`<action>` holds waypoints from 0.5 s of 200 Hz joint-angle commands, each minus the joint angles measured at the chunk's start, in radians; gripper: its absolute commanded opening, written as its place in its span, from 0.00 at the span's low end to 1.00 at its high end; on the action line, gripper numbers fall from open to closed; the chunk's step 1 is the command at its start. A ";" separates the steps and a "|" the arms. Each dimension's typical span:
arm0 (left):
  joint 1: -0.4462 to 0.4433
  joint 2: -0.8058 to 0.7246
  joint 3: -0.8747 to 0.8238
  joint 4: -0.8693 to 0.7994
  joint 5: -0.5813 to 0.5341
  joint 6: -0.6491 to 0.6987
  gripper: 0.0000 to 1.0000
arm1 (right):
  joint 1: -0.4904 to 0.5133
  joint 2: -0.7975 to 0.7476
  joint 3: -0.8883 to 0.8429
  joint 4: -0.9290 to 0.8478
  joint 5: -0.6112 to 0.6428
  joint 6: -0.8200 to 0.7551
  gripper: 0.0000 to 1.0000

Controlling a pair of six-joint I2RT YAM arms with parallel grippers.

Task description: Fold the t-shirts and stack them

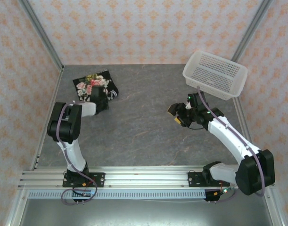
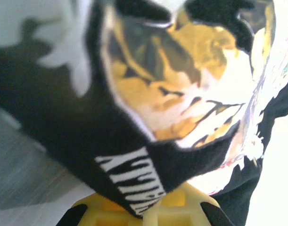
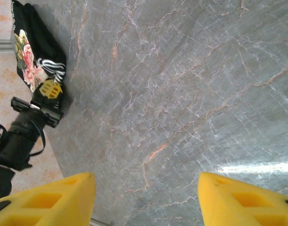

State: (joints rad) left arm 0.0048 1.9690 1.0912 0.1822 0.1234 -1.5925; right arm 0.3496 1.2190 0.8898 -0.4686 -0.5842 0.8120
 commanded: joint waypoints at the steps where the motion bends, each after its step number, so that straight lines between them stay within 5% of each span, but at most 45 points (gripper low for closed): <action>1: 0.084 0.068 0.137 -0.160 0.092 0.224 0.00 | -0.007 0.011 0.034 0.018 0.000 0.000 0.59; 100: 0.254 0.106 0.290 -0.564 0.156 0.657 0.00 | -0.007 0.130 0.097 0.072 -0.025 0.009 0.58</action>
State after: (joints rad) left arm 0.1902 2.0926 1.3758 -0.1646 0.2939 -1.0828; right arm 0.3496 1.3273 0.9356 -0.4355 -0.5945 0.8165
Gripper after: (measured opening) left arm 0.046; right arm 0.584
